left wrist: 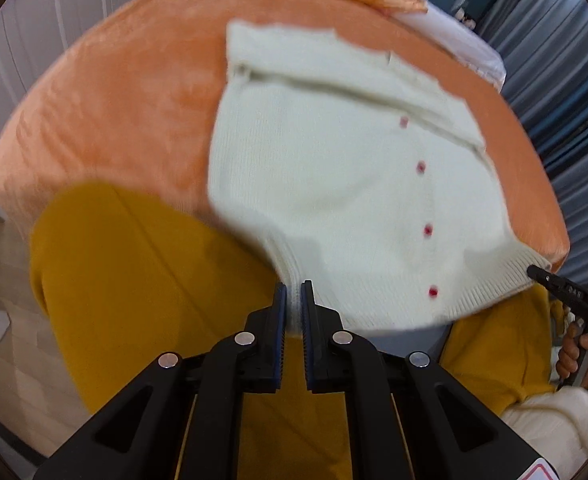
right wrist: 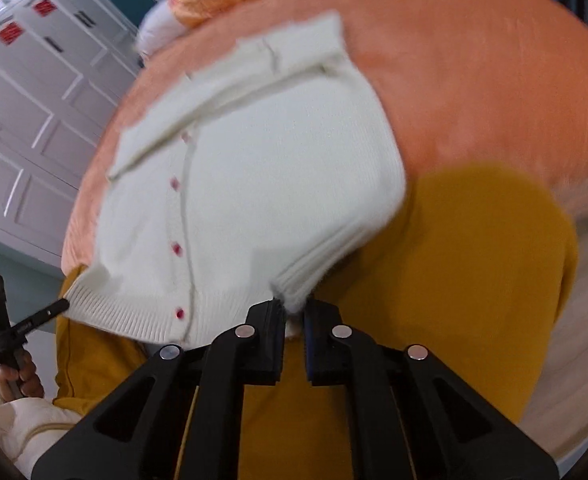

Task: Fold small clothes
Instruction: 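Grasp the ribbed hem with both grippers and fold it toward the collar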

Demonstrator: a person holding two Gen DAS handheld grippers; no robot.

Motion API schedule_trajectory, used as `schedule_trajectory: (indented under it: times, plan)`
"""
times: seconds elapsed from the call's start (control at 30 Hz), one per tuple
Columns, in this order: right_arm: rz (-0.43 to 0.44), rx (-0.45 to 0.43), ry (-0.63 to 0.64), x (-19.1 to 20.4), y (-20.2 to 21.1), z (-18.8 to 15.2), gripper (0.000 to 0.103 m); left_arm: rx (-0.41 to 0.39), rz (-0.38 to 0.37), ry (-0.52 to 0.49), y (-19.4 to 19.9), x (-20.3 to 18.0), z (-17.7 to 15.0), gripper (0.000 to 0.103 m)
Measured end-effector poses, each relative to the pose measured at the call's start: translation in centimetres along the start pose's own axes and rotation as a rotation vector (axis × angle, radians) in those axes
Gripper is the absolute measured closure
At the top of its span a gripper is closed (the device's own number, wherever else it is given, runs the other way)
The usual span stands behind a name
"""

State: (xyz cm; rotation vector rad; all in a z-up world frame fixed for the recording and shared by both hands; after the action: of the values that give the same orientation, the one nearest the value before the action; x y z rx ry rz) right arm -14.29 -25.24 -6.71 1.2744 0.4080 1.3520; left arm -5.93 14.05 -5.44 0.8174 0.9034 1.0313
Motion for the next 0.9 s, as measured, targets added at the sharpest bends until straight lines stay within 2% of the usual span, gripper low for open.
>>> schedule_trajectory:
  times: [0.13, 0.2, 0.27, 0.33, 0.47, 0.57, 0.67, 0.7, 0.8, 0.83, 0.9]
  plan:
    - [0.044, -0.137, 0.043, 2.2, 3.3, 4.8, 0.098, -0.129, -0.010, 0.026, 1.8, 0.2, 5.7, 0.101]
    - [0.061, -0.209, 0.065, 3.3, 4.5, 9.2, 0.098, -0.183, -0.014, 0.024, 2.0, 0.4, 9.8, 0.103]
    - [0.071, -0.247, 0.090, 4.6, 4.4, 12.9, 0.098, -0.236, 0.013, -0.023, 1.9, 0.2, 13.6, 0.103]
    - [0.061, -0.267, 0.113, 6.0, 2.7, 17.1, 0.098, -0.285, 0.063, -0.086, 1.3, 0.2, 17.9, 0.103]
    - [0.063, -0.229, 0.093, 7.6, -2.6, 22.7, 0.098, -0.306, 0.091, -0.091, -1.7, 0.9, 25.1, 0.103]
    - [0.030, -0.222, 0.064, 8.1, -6.6, 25.6, 0.098, -0.292, 0.131, -0.078, -4.0, 2.0, 28.1, 0.103]
    - [0.014, -0.205, 0.001, 6.9, -9.5, 26.8, 0.098, -0.268, 0.093, -0.047, -4.8, 2.8, 28.9, 0.103]
    - [0.016, -0.199, -0.026, 6.2, -10.1, 26.8, 0.098, -0.255, 0.041, -0.040, -4.7, 2.9, 28.5, 0.103]
    - [0.039, -0.186, -0.064, 4.7, -10.7, 25.9, 0.098, -0.199, -0.032, -0.044, -4.9, 3.1, 25.4, 0.099]
    - [0.044, -0.182, -0.077, 4.1, -10.7, 25.3, 0.098, -0.161, -0.044, -0.044, -5.6, 3.4, 24.1, 0.096]
    - [0.055, -0.179, -0.106, 3.1, -10.7, 24.4, 0.098, -0.084, -0.023, -0.021, -7.3, 4.4, 21.4, 0.077]
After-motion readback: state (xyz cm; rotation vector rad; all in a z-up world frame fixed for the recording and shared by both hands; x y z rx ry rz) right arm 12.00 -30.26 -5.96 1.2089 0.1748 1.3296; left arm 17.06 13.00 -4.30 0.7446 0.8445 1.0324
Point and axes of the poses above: each gripper's, at about its wrist camera, not at the fingertips, and y roughly against the way its jaws point, x to its left, z to its top, the point moved 9 cm from there along -y, roughly the way its jaws point, and after that the axes turned 6 degrees about -y, right-handed, at the moved point
